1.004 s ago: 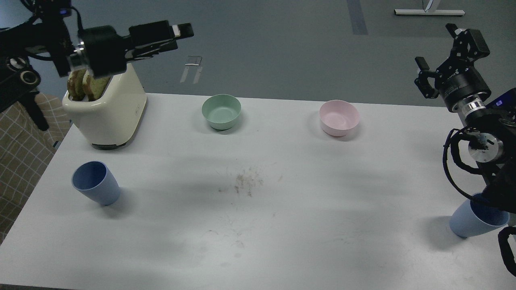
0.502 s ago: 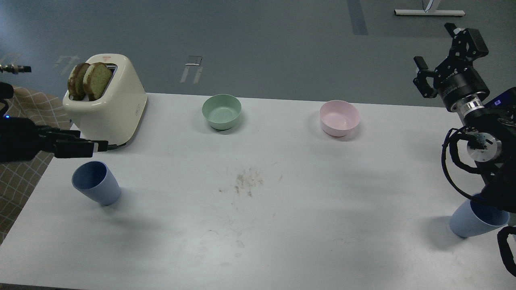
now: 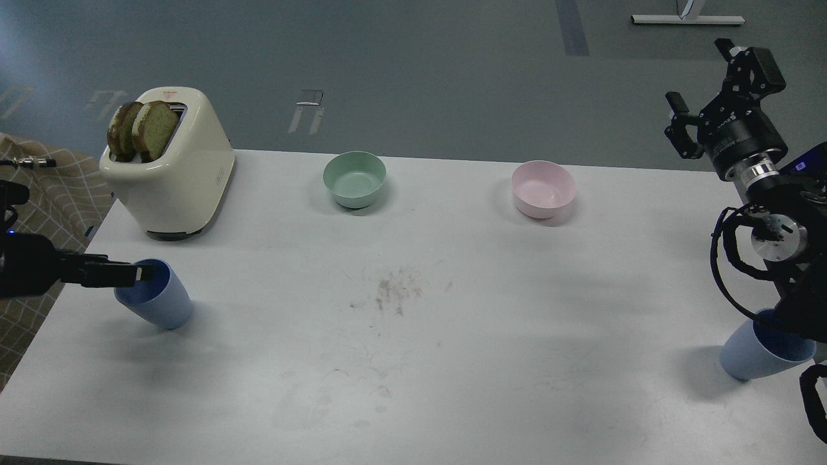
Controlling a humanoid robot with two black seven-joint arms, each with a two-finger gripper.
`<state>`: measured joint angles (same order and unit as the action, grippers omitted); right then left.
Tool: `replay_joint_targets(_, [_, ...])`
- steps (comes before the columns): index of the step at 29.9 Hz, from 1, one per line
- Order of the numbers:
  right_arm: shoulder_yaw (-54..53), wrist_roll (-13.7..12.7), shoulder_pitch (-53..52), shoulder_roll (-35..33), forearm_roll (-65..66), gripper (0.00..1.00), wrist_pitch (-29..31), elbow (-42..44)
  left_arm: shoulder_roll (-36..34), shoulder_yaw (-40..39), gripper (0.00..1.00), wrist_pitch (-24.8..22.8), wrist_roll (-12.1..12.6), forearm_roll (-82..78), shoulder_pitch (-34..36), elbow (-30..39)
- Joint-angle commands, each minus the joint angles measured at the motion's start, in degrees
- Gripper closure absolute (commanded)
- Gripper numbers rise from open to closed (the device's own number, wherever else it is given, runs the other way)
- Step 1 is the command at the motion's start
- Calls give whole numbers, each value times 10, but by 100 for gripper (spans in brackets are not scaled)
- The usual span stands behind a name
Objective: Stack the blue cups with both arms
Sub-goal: 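Lower the left gripper to the blue cup near the toaster and grasp it, then lift the blue cup with the left gripper and set it upright mid-table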
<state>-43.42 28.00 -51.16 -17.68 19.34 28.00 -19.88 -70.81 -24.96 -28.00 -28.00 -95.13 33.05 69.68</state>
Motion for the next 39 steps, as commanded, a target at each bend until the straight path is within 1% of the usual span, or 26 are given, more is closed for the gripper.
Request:
replay_joint_targets(1, [0,0,0,0,0,0,0,0,21,1,4,0,0,0,-1,-25])
replay_joint_targets(4, [1,0,0,-1,0,0,0,0,27,1,7,0,0,0,-1,-32])
replay_joint_targets(6, [0,0,1,-3,0,0,0,0,30,2,13,0,0,-1,-1,-33])
replay_joint_targets(7, [0,0,1,-4,0,0,0,0,30,2,20,0,0,-1,-2,-33])
replay_joint_targets(8, [0,0,2,-4,0,0,0,0,32,2,25,0,0,-1,-2,-34])
replay_joint_targets(10, [0,0,2,-4,0,0,0,0,35,3,32,0,0,-1,-2,-37])
replay_joint_targets(11, [0,0,2,-4,0,0,0,0,38,2,43,0,0,-6,-4,-40])
replay_joint_targets(12, [0,0,2,-4,0,0,0,0,38,2,50,0,0,-8,-7,-42])
replay_joint_targets(13, [0,0,3,-3,0,0,0,0,38,2,65,0,0,-14,-14,-45])
replay_joint_targets(14, [0,0,3,-3,0,0,0,0,39,1,83,0,0,-20,-18,-45])
replay_joint_targets(16, [0,0,3,-3,0,0,0,0,38,1,100,0,0,-29,-18,-45])
replay_joint_targets(26, [0,0,4,-3,0,0,0,0,34,-2,100,0,0,-35,-9,-41])
replay_joint_targets(30, [0,0,1,-4,0,0,0,0,27,-6,100,0,0,-33,8,-19])
replay_joint_targets(32, [0,0,-2,-6,0,0,0,-1,19,-4,100,0,0,-34,32,2])
replay_joint_targets(34, [-2,0,-8,-13,0,0,0,-2,3,-4,100,0,0,-34,60,44])
replay_joint_targets(36, [-3,0,-19,-18,0,0,0,-2,-3,-4,100,0,0,-34,76,71])
replay_joint_targets(39, [2,0,-61,-24,1,0,0,-3,2,-4,100,0,0,-36,135,128])
